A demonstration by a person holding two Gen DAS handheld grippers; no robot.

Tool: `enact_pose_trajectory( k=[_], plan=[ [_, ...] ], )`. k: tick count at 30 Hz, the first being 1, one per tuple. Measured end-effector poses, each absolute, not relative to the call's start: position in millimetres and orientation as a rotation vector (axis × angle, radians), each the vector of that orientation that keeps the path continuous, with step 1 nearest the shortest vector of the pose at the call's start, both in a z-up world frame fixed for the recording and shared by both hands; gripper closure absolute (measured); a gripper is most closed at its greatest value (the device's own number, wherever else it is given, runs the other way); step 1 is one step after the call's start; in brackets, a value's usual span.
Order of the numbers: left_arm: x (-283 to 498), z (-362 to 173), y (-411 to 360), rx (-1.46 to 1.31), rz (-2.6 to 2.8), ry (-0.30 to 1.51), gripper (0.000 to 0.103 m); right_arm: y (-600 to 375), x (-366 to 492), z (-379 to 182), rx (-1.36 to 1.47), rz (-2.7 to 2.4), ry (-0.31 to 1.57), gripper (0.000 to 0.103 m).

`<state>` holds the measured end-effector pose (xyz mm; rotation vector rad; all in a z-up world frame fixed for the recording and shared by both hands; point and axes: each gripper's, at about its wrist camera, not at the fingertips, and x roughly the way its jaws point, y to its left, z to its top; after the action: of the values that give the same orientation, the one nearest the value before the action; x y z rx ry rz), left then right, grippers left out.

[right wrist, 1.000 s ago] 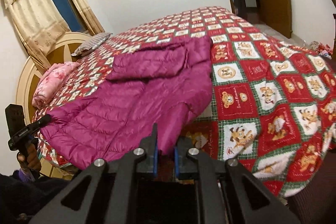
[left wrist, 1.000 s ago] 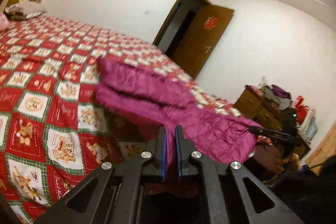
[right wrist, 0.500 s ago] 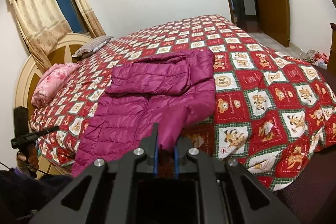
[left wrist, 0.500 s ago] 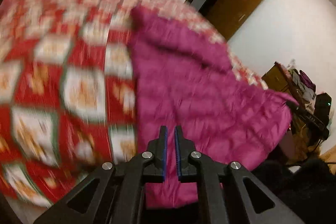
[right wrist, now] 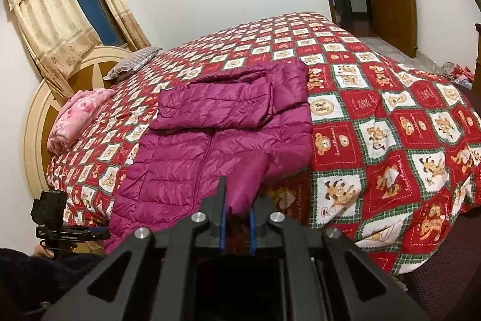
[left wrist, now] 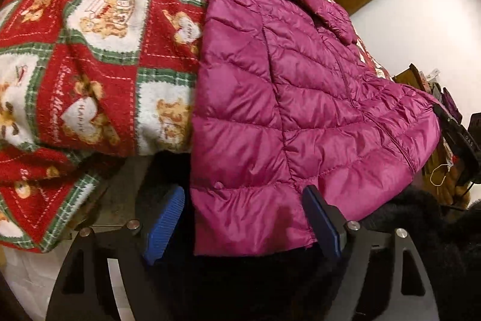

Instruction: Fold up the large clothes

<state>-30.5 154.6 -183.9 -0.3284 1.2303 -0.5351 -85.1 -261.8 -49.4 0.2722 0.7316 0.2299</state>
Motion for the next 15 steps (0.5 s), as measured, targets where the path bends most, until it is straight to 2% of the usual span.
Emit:
enact_pose_trajectory(
  k=[9,10,11,13,15],
  plan=[
    [-22,-196,157,-0.358,-0.478,1.239,0.023,-264,-86,-56,0.295,0.222,0.734,0.089],
    [-22,-198,154,-0.354,-0.488,1.238,0.031,-265,-86,-57,0.298,0.221,0.734,0.089],
    [-22,-199,152,-0.355,-0.507,1.233,0.055,-266,-85,-57,0.296,0.221,0.734,0.089],
    [-21,-202,149,-0.368,-0.538,1.238,0.084,-266,-87,-59,0.298,0.213,0.736,0.089],
    [-21,-199,148,-0.379,-0.56,1.22,0.092,-267,-88,-62,0.308,0.21,0.741,0.089]
  ],
)
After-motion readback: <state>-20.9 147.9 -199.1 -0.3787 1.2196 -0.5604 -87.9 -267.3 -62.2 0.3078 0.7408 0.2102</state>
